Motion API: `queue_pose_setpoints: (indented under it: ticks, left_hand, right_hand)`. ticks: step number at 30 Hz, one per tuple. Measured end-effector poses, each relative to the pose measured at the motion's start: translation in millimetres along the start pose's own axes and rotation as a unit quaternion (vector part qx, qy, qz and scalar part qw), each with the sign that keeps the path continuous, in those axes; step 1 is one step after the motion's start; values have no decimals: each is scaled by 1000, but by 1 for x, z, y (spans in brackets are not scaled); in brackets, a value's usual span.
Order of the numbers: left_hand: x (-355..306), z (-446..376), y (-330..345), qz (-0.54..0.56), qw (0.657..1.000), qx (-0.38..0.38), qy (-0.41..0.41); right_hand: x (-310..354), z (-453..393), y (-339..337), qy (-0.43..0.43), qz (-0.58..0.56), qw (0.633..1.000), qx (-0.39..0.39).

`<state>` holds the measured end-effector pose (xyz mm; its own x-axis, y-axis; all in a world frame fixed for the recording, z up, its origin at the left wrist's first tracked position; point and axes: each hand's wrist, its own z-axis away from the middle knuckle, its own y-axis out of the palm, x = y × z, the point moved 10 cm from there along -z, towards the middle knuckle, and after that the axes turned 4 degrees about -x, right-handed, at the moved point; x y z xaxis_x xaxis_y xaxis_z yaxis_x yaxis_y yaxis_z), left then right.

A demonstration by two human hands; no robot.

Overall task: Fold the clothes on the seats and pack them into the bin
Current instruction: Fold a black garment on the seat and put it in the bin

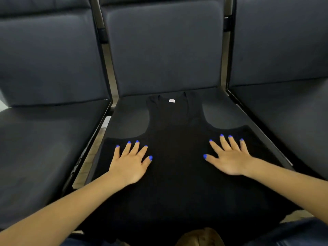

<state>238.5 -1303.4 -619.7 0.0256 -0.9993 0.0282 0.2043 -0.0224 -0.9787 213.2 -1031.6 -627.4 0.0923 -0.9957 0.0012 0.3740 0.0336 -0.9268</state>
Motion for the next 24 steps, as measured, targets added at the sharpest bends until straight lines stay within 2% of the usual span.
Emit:
queue_pose_setpoints:
  ticks: [11, 13, 16, 17, 20, 24]
  left_hand:
    - [27, -45, -17, -61, 992, -85, -66]
    - [16, -49, -32, -49, 985, -162, -38]
    - [-1, -53, -59, -19, 950, -310, 34]
    - [-4, -60, -66, -1, 943, -329, 45]
    - [-12, -92, -85, 57, 942, -329, 31]
    - [-5, -164, -91, 151, 951, -263, -59]
  right_hand:
    - [6, -55, -19, 17, 13, 1000, -5]
    - [8, -60, -41, 28, 1, 999, -16]
    - [9, -70, -103, 34, -52, 987, -148]
    - [9, -75, -119, 31, -69, 981, -180]
    - [9, -108, -136, 28, -110, 972, -207]
    - [0, -168, -141, 45, -253, 944, -207]
